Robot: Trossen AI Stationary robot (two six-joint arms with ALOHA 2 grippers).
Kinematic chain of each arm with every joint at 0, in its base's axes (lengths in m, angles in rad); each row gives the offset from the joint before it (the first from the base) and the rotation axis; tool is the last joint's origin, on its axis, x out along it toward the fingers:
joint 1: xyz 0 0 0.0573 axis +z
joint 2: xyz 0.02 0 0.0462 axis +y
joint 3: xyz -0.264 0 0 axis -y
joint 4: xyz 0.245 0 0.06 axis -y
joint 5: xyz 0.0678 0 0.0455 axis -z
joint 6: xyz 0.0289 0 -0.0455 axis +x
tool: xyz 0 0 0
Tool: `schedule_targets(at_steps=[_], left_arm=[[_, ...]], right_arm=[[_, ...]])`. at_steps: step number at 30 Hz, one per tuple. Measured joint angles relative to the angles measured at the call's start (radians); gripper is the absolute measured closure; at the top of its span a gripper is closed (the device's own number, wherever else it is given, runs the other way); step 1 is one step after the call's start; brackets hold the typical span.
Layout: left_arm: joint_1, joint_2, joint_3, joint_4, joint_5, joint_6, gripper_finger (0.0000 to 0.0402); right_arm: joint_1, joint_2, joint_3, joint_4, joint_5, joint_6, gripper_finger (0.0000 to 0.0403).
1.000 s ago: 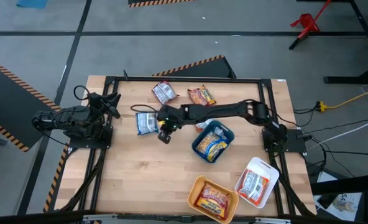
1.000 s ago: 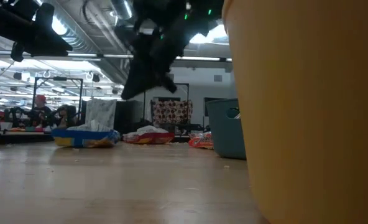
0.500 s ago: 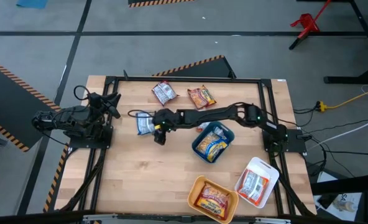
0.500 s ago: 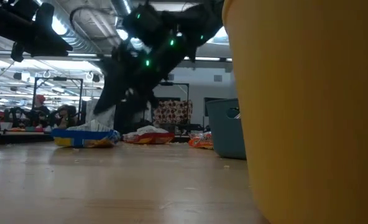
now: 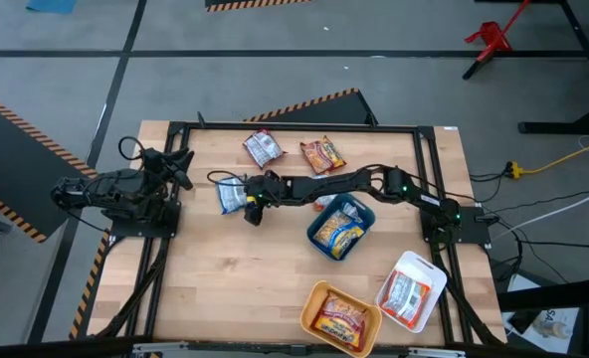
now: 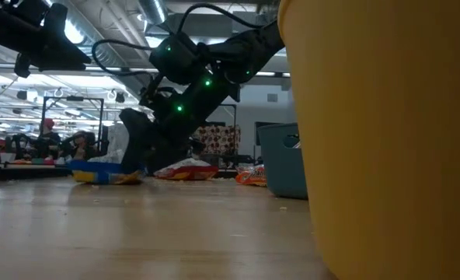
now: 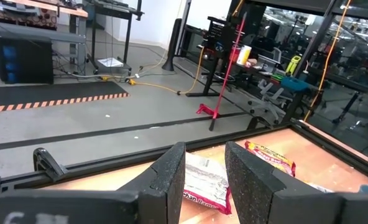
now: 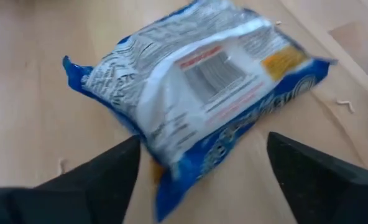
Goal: Sort Maruchan noodles
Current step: Put the blue noodle pack into the green bin
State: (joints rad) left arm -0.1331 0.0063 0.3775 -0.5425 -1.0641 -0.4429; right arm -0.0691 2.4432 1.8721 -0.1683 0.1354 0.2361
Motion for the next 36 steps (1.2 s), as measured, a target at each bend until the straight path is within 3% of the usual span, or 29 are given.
schedule_targets(at_steps=[7, 14, 22, 31, 36], left_arm=[[0.0, 0.0, 0.0, -0.005, -0.008, 0.0, 0.0294], [0.0, 0.0, 0.0, -0.01, -0.022, 0.001, 0.0294], [0.0, 0.0, 0.0, -0.024, -0.022, -0.008, 0.0294], [0.0, 0.0, -0.013, -0.061, 0.033, -0.174, 0.0294], [0.0, 0.002, -0.055, -0.067, 0.086, -0.287, 0.0294]], right_arm=[[-0.017, 0.014, 0.001, -0.01, -0.058, -0.009, 0.0197], [-0.019, 0.03, 0.002, -0.023, -0.172, 0.015, 0.038], [-0.009, -0.016, 0.0, -0.082, -0.214, 0.1, 0.0402], [0.04, -0.134, 0.0, -0.278, -0.216, 0.097, 0.0403], [0.075, -0.198, 0.0, -0.369, -0.154, 0.092, 0.0403]])
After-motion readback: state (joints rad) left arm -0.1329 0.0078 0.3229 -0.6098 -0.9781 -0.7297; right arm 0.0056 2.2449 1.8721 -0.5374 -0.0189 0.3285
